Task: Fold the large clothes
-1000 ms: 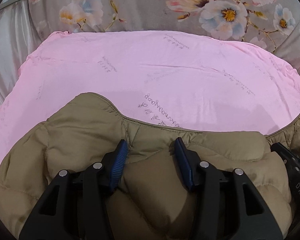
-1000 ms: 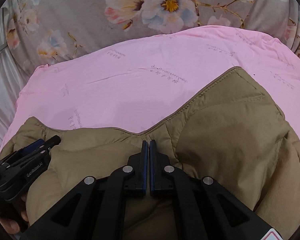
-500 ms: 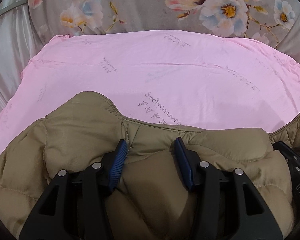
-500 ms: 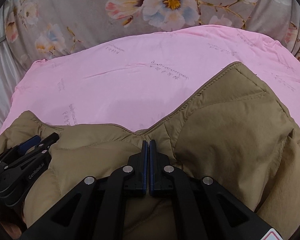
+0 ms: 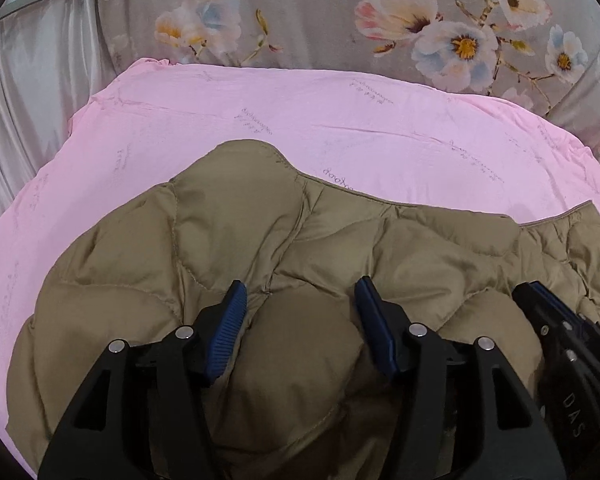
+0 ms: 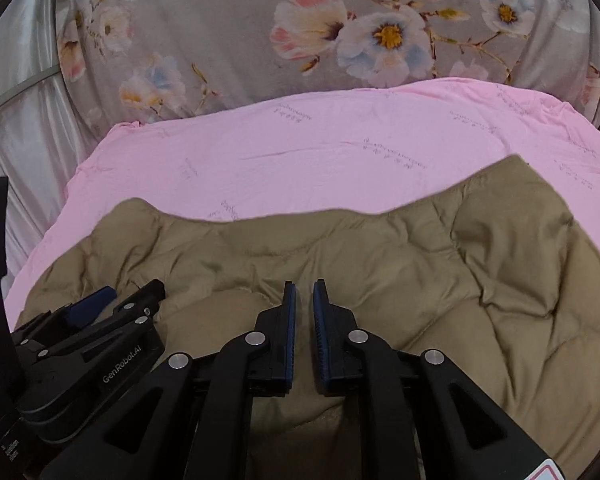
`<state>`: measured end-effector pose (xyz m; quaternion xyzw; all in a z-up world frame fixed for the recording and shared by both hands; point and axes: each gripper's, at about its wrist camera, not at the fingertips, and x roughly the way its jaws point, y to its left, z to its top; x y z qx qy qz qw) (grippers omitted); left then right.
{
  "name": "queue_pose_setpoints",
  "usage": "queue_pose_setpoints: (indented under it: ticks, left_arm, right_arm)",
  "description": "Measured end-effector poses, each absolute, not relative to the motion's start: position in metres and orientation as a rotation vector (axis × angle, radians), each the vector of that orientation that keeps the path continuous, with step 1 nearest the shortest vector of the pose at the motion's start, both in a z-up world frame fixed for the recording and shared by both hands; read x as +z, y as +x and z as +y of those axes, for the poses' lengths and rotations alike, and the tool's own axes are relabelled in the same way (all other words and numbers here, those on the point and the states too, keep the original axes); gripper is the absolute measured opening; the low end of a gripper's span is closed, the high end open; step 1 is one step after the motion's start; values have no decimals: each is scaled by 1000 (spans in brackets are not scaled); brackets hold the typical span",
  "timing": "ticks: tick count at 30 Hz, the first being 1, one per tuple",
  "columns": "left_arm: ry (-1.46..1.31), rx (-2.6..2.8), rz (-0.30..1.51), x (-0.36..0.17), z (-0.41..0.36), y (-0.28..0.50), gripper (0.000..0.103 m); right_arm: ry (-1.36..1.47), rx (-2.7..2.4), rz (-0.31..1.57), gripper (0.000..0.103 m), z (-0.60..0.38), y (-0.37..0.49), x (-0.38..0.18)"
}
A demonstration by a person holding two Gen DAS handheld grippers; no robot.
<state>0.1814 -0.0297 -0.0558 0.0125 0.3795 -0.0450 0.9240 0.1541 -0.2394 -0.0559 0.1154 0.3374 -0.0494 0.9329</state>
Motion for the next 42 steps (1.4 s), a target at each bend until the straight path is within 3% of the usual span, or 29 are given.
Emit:
queue_pose_setpoints:
  ticks: [30,42]
  left_arm:
    - [95,-45,759,-67,-44,180,61]
    - [28,-86,707,-61,-3,101,69]
  right_arm:
    - [251,-133,702,11,-241,153,-70]
    - [285,-58,645,15,-210,73,-65]
